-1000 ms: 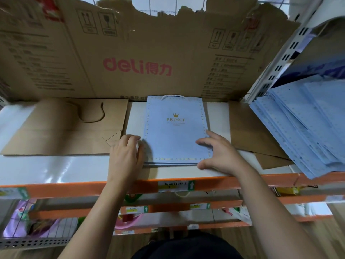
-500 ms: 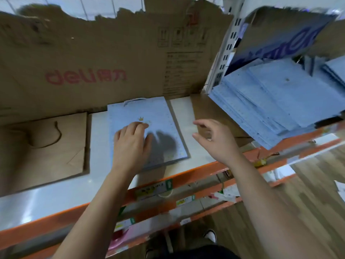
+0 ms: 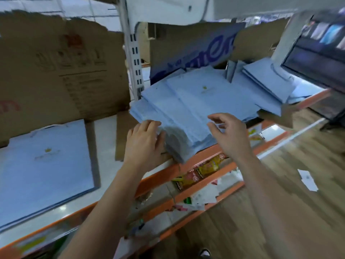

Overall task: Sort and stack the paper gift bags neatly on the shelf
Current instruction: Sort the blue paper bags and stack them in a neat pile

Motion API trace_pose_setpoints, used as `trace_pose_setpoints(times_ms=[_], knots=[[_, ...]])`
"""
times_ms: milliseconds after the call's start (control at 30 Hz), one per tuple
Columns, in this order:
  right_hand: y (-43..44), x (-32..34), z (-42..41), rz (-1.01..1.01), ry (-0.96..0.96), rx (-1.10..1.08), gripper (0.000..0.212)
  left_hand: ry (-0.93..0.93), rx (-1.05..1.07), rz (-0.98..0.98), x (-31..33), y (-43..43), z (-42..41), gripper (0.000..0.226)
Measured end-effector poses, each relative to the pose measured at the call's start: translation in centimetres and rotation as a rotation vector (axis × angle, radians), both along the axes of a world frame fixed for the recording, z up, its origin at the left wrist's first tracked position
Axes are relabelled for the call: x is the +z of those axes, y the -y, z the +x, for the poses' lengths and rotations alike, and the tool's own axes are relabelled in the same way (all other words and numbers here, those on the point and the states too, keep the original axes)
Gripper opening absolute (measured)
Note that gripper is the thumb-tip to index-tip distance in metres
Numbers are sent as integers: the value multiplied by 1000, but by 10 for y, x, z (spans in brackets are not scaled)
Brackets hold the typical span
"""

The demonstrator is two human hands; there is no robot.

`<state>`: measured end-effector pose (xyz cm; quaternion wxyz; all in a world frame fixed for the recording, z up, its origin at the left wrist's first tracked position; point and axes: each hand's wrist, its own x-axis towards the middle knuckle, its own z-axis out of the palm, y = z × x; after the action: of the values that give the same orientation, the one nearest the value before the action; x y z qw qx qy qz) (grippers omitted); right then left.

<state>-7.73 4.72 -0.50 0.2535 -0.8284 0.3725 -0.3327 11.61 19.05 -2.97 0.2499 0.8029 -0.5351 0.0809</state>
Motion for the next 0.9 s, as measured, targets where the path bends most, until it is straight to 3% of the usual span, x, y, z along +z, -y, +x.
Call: trace_pose_setpoints(times_ms=[233, 533, 767, 900], knots=[[100, 7, -28, -45, -256, 57, 32, 9, 132, 2, -1, 52, -42, 30], [173, 2, 0, -34, -584, 20, 80, 63, 157, -15, 12, 76, -44, 40], [179, 14, 7, 98, -595, -114, 102, 40, 158, -22, 10, 93, -22, 46], [180, 20, 10, 118, -578, -98, 92, 15, 187, -8, 5, 92, -13, 40]])
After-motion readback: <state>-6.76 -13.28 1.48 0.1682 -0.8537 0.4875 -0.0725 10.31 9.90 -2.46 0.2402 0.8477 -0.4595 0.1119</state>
